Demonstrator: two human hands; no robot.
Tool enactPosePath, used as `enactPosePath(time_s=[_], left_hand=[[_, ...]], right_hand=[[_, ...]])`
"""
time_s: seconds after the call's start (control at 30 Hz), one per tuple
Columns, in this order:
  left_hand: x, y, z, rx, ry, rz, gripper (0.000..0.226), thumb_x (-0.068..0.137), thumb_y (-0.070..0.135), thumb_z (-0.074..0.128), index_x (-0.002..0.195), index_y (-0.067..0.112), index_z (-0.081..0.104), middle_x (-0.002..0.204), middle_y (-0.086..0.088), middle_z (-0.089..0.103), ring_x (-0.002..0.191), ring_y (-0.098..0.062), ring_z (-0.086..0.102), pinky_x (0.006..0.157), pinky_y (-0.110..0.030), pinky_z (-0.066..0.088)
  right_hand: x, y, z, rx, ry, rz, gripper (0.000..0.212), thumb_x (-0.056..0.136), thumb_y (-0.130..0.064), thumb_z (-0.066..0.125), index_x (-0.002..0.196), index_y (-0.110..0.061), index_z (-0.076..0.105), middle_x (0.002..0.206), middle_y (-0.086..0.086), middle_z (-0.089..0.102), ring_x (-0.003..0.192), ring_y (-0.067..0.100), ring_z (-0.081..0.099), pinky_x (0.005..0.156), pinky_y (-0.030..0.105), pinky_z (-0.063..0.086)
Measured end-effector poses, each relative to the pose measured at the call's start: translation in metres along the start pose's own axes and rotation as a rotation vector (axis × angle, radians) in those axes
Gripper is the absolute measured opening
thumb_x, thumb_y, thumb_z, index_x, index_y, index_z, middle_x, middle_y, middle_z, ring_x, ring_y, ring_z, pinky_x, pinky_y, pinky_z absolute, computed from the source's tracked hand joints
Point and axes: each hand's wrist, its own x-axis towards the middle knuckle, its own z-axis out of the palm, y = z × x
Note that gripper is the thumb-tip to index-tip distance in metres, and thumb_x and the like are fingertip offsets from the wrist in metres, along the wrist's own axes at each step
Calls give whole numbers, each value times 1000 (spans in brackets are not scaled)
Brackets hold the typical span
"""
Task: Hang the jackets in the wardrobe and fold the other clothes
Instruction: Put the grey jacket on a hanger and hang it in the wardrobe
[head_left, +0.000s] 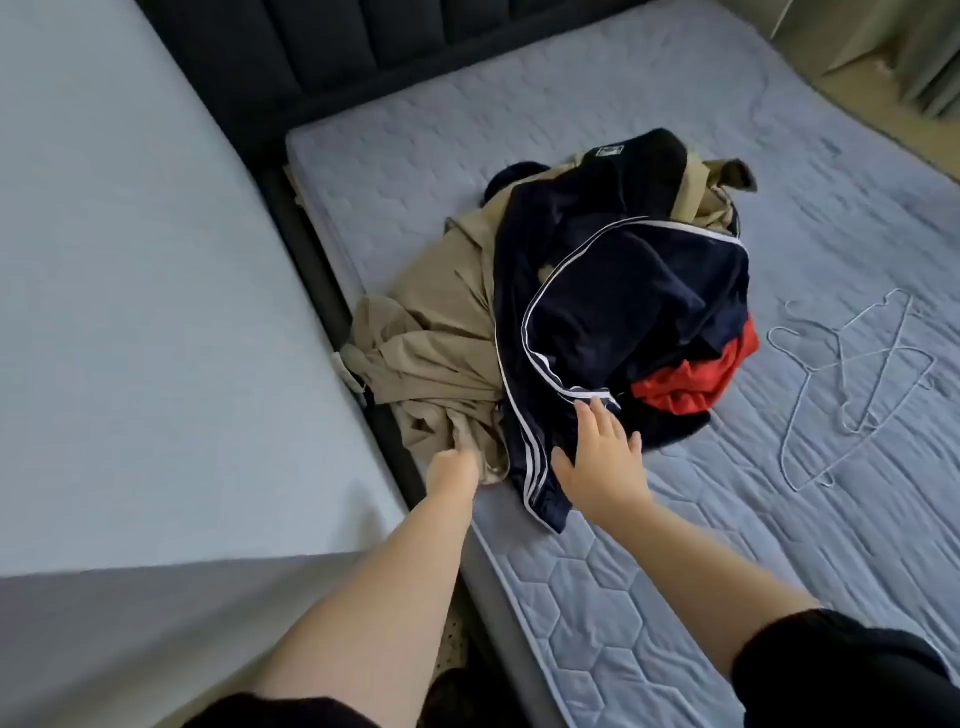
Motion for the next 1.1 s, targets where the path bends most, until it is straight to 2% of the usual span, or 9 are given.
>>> enactPosePath(time_s=[0.1,0.17,0.23,0.53,0.67,0.77,0.87,0.97,1.1], left_hand=[[48,-13,14,-272,-3,-183,18,97,17,44,80,10,45,81,-4,42,68,-18,42,67,-29,38],[77,-21,26,-453,-63,-301,19,96,22,46,109,10,51,112,-9,50,100,-25,53,89,-38,42],[98,-26,38,-560,-62,-361,44,96,28,48,137,13,41,137,-11,42,125,-25,45,105,-43,33],[136,-29,51,-541,-140,-391,72,90,37,61,148,16,25,154,-12,21,141,-34,22,110,-57,20],[126,-22,47,-568,58,-236,45,94,8,52,138,7,43,139,-16,47,124,-32,48,100,-42,43],[82,0,43,-381,186,-36,38,94,5,46,132,3,50,125,-15,56,116,-31,52,85,-29,41],[24,26,26,-397,93,50,36,95,2,41,130,1,51,106,-12,55,98,-27,51,79,-28,37],[-38,51,-2,-425,-37,35,35,97,5,35,127,-2,51,101,-10,49,86,-22,50,80,-34,45],[-125,82,-40,-640,-257,94,40,91,-5,28,78,4,64,76,-11,62,75,-27,56,81,-48,48]], right_hand=[[31,12,37,-5,-43,10,67,96,-37,42,150,-12,12,158,6,7,145,22,9,116,47,7],[44,19,59,17,-88,17,67,95,-36,43,150,-13,11,158,6,7,145,22,7,117,45,6],[54,26,77,42,-95,18,68,95,-36,44,150,-13,12,158,6,8,145,22,7,116,43,5],[55,45,110,100,-106,-1,67,93,-32,50,149,-13,18,156,7,16,143,24,15,116,37,14],[52,48,99,129,-82,29,67,93,-30,50,149,-13,18,157,6,16,143,24,14,117,36,15],[42,40,79,126,-78,22,70,92,-27,52,149,-13,16,157,6,14,143,24,14,117,36,16],[24,28,45,151,-70,1,76,87,-19,57,150,-15,13,157,6,12,143,25,13,116,36,20],[7,10,7,186,-71,-61,88,82,-11,61,151,-23,9,157,4,10,143,25,15,112,36,28],[-11,-23,-43,301,-69,-146,99,77,-8,69,150,-33,7,158,7,3,144,25,12,107,34,32]])
